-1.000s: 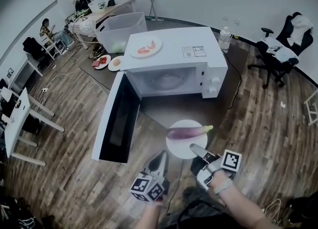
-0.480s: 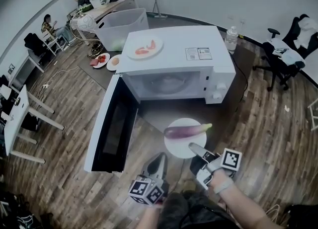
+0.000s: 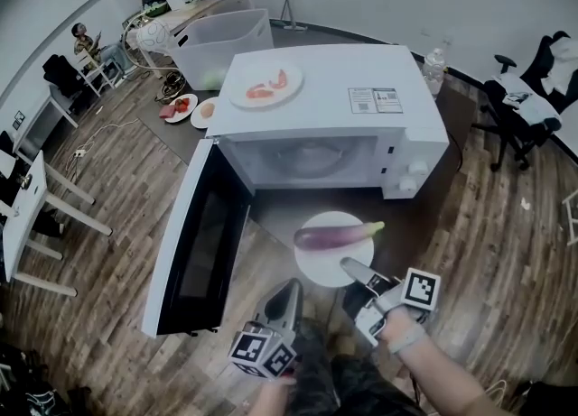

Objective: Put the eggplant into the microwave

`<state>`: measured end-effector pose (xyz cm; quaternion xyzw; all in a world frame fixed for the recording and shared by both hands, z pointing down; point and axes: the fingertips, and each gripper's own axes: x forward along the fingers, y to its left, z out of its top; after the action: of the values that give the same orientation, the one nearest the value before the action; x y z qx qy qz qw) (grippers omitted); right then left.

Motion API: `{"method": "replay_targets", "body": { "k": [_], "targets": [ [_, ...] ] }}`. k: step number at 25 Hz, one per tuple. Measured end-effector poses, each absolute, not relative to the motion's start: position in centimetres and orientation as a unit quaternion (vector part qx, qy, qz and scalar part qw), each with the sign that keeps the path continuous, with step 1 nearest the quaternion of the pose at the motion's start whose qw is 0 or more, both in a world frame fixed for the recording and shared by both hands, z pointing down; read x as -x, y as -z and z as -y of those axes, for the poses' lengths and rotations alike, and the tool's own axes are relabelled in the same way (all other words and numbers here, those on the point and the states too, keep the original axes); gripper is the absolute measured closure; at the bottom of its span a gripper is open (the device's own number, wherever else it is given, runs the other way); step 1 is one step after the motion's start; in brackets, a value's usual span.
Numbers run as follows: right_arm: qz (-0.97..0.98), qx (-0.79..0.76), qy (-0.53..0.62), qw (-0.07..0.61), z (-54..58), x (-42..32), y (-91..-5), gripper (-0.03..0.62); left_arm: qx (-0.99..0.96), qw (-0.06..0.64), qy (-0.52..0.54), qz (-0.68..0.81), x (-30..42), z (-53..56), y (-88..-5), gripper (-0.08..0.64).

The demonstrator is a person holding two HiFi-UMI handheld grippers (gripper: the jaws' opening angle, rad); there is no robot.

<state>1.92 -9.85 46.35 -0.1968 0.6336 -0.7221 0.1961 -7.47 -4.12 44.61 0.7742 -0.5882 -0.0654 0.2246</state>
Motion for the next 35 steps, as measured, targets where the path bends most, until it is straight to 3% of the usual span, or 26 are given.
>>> {"method": "replay_targets", "body": {
  "k": [35],
  "targets": [
    [-0.637,0.224,0.698,0.237,22.3,4.9,-46.6,0.568,-0.821,0.212,0.074,0.525,8.6,15.4,-45.1,0.558]
  ]
}}
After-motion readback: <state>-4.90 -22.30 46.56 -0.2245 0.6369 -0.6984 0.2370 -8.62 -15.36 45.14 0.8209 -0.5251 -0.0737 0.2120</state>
